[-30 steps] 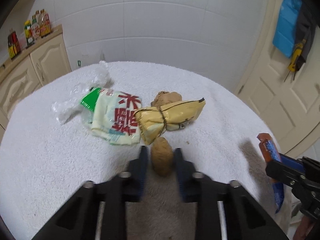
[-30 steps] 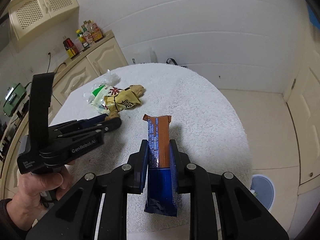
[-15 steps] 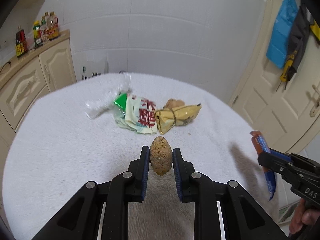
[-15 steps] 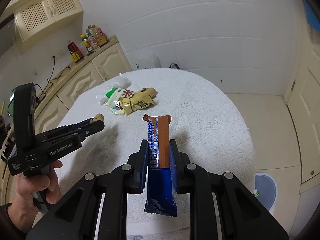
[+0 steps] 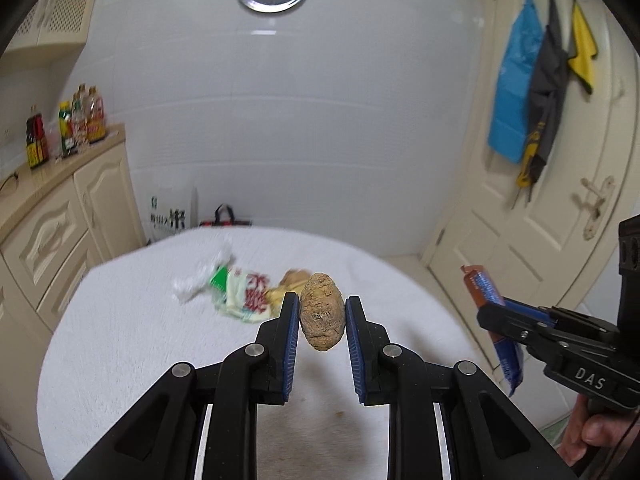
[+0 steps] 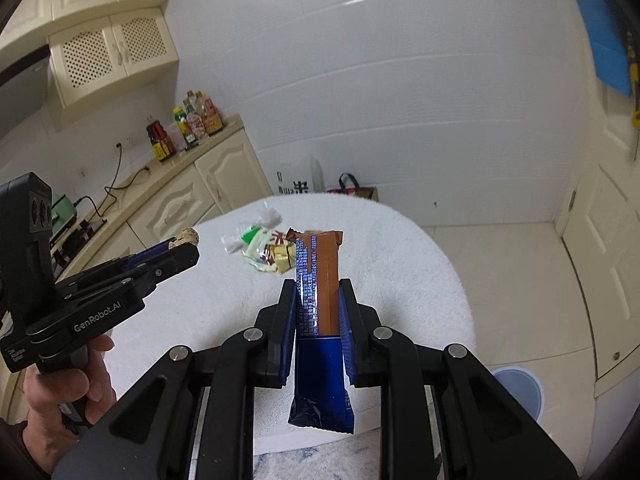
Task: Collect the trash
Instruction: 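Carry the blue snack bar and brown nut over to the blue bin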
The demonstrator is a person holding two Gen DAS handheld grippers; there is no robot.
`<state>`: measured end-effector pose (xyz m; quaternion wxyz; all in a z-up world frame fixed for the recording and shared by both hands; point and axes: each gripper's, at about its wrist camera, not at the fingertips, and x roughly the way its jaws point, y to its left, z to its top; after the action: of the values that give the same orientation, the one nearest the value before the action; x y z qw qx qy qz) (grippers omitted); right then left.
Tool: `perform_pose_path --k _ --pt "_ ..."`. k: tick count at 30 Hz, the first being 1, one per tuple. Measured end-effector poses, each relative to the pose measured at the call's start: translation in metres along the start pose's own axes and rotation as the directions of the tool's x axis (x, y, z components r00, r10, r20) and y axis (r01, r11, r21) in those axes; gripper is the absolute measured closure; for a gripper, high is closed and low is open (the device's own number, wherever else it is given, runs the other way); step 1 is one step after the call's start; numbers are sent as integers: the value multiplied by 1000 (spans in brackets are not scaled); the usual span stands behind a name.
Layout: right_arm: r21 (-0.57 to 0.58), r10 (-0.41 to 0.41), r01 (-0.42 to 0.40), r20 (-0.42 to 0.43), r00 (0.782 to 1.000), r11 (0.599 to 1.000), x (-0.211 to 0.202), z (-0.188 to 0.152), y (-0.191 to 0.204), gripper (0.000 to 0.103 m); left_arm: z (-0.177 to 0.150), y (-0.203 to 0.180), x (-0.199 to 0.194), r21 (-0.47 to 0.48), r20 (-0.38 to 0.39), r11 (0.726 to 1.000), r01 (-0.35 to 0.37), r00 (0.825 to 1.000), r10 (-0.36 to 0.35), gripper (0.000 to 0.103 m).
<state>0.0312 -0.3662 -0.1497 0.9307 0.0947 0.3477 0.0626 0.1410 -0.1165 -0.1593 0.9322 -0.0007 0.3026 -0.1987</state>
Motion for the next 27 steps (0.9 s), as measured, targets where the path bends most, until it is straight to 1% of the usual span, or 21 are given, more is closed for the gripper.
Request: perform_pose_path --k 6,10,15,20,23,27 --pt "13 -45 44 72 996 999 -35 8 -9 83 5 -31 -32 28 59 999 42 997 -44 84" --pt "35 -91 88 117 989 996 -61 11 -23 83 6 -51 -40 49 84 995 83 993 -87 84" --pt "78 -163 152 158 974 985 -92 13 -50 83 9 -75 -35 84 94 987 139 985 -147 84" --pt "146 -249 225 174 953 963 -118 9 -89 83 18 -99 -2 120 70 970 213 972 -223 84" --pt "195 -304 272 159 939 942 -127 0 -119 83 21 -120 21 136 27 955 265 962 -271 84" --pt "274 -363 322 112 925 906 -130 -16 -166 83 22 -148 63 149 -59 932 329 944 -324 84"
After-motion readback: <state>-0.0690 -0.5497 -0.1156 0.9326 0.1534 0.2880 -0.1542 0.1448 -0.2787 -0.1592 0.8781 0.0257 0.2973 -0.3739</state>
